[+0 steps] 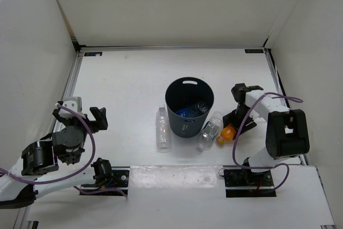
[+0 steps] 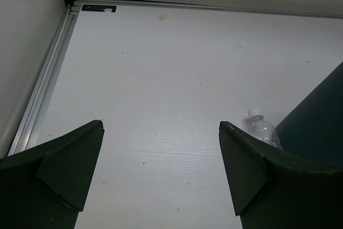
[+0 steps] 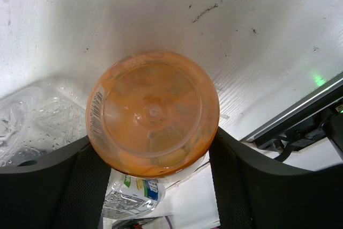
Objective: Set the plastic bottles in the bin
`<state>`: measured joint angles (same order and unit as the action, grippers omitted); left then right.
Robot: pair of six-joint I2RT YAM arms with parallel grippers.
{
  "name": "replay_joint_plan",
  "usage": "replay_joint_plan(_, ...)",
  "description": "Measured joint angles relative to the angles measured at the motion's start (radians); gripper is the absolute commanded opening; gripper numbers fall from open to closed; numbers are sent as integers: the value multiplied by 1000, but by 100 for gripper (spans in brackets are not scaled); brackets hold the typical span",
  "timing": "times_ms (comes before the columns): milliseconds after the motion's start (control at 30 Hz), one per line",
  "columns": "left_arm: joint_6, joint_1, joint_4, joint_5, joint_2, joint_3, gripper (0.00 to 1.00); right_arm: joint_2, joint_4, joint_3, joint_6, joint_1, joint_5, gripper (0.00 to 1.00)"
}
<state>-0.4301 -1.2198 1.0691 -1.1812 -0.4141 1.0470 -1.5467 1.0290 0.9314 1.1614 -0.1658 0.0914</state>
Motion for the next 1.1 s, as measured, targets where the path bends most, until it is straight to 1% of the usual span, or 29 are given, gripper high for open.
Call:
replay_joint_plan(67,0,0,0,1,1,0,100,0,5,2,-1,0,1,42)
replay_joint_plan(100,0,0,0,2,3,0,100,0,8,2,-1,0,1,36)
replay_joint_plan(167,2,0,0,3,11,0,100,0,16,2,-1,0,1,30)
replay_joint_plan(200,4,0,-1,3,18,0,100,0,19,2,-1,0,1,30)
replay_joint_plan(233,6,0,-2,3,26,-2,100,0,23,2,-1,1,1,26)
replay_joint_plan(267,9,0,-3,3,34,-4,100,0,24,2,-1,2,1,26)
replay_joint_plan(300,11,0,-3,3,42,-6,100,0,27,2,-1,3,3,17)
replay_joint_plan(367,16,0,-5,3,55,-7,100,2,31,2,-2,10,4,10)
replay_joint_plan(400,18,0,-7,3,60,-7,100,4,33,2,-2,14,5,2)
replay_joint_plan(433,19,0,-8,3,64,-7,100,10,34,0,-3,19,5,0)
replay_joint_plan(700,30,0,-8,8,65,-10,100,79,31,-37,-33,57,-8,0)
replay_joint_plan(900,30,0,-8,11,61,-11,100,135,30,-37,-44,50,2,0)
replay_joint_plan(1100,30,0,-8,11,61,-11,100,257,92,10,-55,55,43,0)
